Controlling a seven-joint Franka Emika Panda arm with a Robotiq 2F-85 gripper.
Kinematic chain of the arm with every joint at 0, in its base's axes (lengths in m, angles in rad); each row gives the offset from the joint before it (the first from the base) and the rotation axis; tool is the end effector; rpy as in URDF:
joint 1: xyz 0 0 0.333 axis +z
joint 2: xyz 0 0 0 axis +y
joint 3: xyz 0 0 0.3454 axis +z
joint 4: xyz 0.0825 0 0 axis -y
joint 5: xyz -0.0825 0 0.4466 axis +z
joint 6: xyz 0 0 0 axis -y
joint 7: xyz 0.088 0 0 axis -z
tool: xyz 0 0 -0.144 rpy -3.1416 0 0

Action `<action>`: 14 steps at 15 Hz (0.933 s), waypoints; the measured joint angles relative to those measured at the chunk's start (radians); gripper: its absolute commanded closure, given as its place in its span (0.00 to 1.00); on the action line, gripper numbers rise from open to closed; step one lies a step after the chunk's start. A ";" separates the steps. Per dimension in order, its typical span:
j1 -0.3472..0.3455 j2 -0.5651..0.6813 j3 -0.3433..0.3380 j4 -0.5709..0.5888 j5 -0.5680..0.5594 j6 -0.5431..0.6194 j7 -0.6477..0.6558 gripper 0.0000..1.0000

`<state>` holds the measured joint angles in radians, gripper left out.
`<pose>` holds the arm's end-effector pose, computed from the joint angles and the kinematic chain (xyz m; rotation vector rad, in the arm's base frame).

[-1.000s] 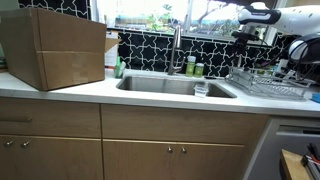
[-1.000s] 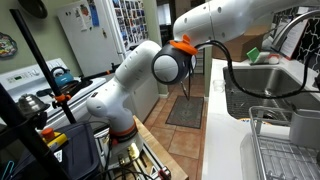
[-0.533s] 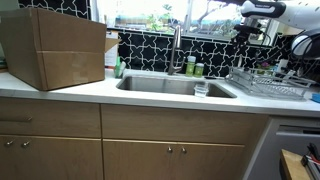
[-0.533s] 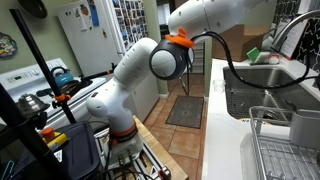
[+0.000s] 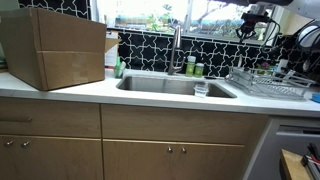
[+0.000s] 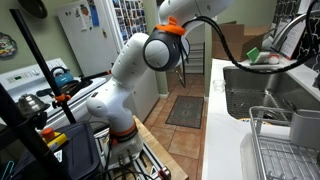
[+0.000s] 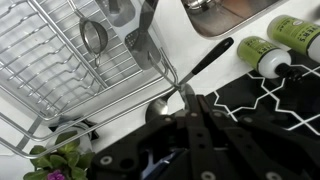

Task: Swap the fork and the knife

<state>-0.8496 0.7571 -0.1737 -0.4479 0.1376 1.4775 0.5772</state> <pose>0.4999 -0.6341 0.6519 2.2436 -2.1004 0.4248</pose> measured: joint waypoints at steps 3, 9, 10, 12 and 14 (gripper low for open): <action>0.000 -0.028 0.009 -0.005 0.000 -0.062 -0.069 0.99; -0.001 -0.038 0.017 -0.009 0.000 -0.167 -0.133 0.99; -0.002 -0.036 0.017 -0.009 0.000 -0.177 -0.138 0.99; -0.005 -0.029 0.020 -0.009 0.002 -0.187 -0.149 0.99; -0.007 -0.019 0.022 -0.010 0.002 -0.196 -0.153 0.99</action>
<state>-0.8565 0.7377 -0.1513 -0.4579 0.1397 1.2815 0.4241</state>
